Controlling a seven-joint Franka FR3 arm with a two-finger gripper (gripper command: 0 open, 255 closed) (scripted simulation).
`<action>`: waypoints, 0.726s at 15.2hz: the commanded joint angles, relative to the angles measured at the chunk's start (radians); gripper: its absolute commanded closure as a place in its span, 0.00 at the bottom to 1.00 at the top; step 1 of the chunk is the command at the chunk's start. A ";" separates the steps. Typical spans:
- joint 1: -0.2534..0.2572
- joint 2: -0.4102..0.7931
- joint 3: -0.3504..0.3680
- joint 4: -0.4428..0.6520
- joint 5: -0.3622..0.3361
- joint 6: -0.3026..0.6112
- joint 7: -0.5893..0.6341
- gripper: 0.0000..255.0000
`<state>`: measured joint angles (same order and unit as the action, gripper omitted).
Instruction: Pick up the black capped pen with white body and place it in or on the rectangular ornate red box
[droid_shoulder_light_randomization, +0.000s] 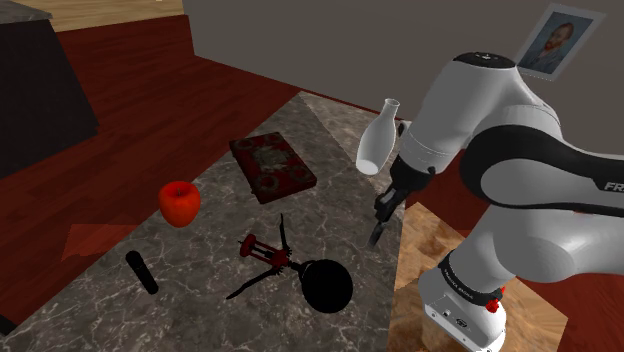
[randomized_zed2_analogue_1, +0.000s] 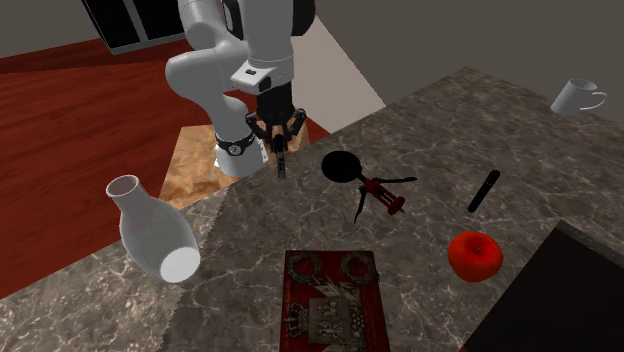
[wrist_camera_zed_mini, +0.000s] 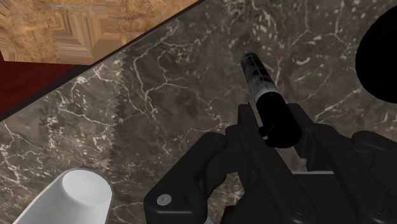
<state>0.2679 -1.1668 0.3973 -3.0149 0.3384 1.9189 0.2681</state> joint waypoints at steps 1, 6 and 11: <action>-0.004 -0.006 -0.007 0.020 -0.008 -0.026 0.001 1.00; -0.022 -0.017 -0.034 0.083 -0.037 -0.096 -0.002 1.00; -0.038 -0.016 -0.058 0.148 -0.062 -0.160 -0.005 1.00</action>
<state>0.2346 -1.1871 0.3449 -2.8805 0.2819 1.7689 0.2655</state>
